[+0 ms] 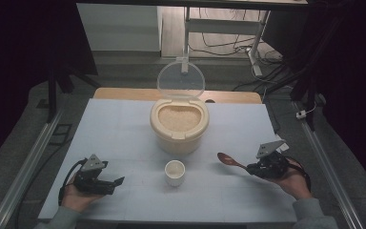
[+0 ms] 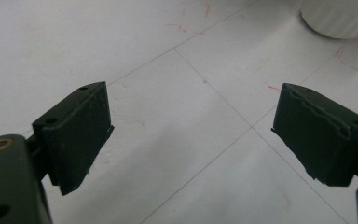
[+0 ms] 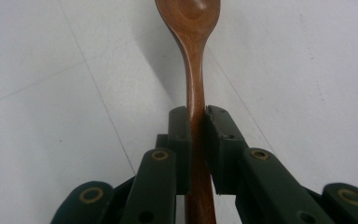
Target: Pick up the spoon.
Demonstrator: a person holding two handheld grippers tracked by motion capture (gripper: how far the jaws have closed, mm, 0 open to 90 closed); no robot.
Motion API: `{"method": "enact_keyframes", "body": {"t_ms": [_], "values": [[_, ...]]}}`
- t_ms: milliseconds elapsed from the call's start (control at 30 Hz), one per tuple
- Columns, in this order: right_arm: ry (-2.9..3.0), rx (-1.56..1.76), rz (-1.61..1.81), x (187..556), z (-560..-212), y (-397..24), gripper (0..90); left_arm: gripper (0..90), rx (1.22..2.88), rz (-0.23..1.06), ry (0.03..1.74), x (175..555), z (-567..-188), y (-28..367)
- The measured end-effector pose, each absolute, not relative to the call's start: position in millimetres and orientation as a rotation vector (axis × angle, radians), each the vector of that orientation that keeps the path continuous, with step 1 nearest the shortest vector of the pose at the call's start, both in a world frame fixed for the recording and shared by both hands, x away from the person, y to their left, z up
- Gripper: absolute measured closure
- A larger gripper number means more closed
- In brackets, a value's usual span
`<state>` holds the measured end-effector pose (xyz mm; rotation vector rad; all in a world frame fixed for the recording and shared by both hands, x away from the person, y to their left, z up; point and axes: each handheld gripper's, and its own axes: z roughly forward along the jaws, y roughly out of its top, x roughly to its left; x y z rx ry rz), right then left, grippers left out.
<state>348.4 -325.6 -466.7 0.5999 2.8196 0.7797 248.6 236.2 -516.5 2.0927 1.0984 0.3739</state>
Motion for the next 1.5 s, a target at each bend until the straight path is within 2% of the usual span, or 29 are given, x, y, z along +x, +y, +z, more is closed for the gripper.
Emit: {"method": "enact_keyframes", "body": {"t_ms": [333,767,1500], "values": [[2.804,0.498,0.831,338,-455,-312,80.3,11.0,2.099,0.372,1.104,249,-517,236],[2.793,0.264,0.897,317,-433,-264,80.3,11.0,2.102,0.363,1.104,250,-518,236],[2.800,0.071,1.010,306,-429,-201,80.3,11.0,2.107,0.350,1.101,250,-518,235]]}}
